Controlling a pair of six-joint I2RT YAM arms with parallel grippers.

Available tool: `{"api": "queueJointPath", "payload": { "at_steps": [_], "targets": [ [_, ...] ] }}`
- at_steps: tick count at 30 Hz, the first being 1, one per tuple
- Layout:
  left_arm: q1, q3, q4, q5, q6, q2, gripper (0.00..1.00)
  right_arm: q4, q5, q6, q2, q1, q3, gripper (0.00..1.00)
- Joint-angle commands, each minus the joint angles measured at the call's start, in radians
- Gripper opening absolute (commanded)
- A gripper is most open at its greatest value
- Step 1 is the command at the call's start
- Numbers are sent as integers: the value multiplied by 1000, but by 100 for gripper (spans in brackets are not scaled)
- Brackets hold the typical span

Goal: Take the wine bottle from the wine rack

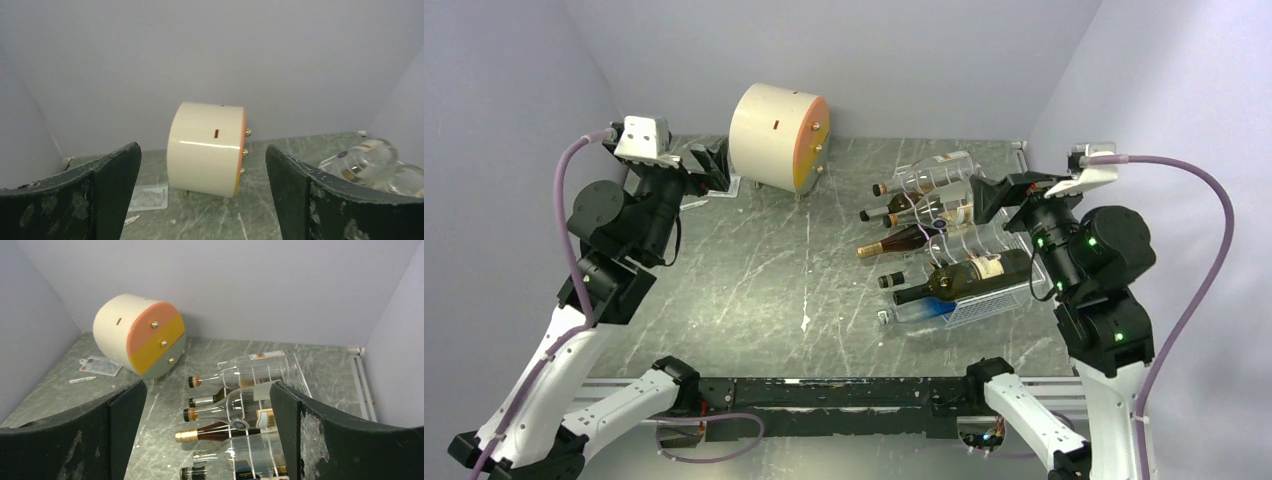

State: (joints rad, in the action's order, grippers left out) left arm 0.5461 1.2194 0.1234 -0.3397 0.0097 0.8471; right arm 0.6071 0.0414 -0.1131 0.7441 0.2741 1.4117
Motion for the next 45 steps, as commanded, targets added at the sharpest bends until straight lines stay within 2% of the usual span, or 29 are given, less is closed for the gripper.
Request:
{"api": "queueJointPath", "payload": {
  "at_steps": [1,12,19,26,30,33,40,42,45],
  "targets": [
    [-75,-21,10,-15,-47,21,98,-32,61,-4,29,8,-30,100],
    [-194,-56,24,10,-104,73,99,-37,66,21,131,69,-146,100],
    [-216,-47,49,43,-125,106,99,-53,141,-116,192,86,-228,100],
    [-220,-52,48,74,-139,116,99,-12,-14,-176,305,91,-234,100],
    [-221,-55,44,102,-146,116,99,-48,-37,-105,310,92,-262,100],
    [-222,-59,41,119,-154,116,99,-10,-37,-35,329,94,-232,100],
    [-222,-62,37,176,-177,120,99,-7,56,104,341,106,-221,100],
    [-223,-63,34,182,-181,120,99,5,109,134,361,147,-218,100],
    [-223,-70,29,183,-187,116,99,36,265,180,400,283,-194,100]
  ]
}}
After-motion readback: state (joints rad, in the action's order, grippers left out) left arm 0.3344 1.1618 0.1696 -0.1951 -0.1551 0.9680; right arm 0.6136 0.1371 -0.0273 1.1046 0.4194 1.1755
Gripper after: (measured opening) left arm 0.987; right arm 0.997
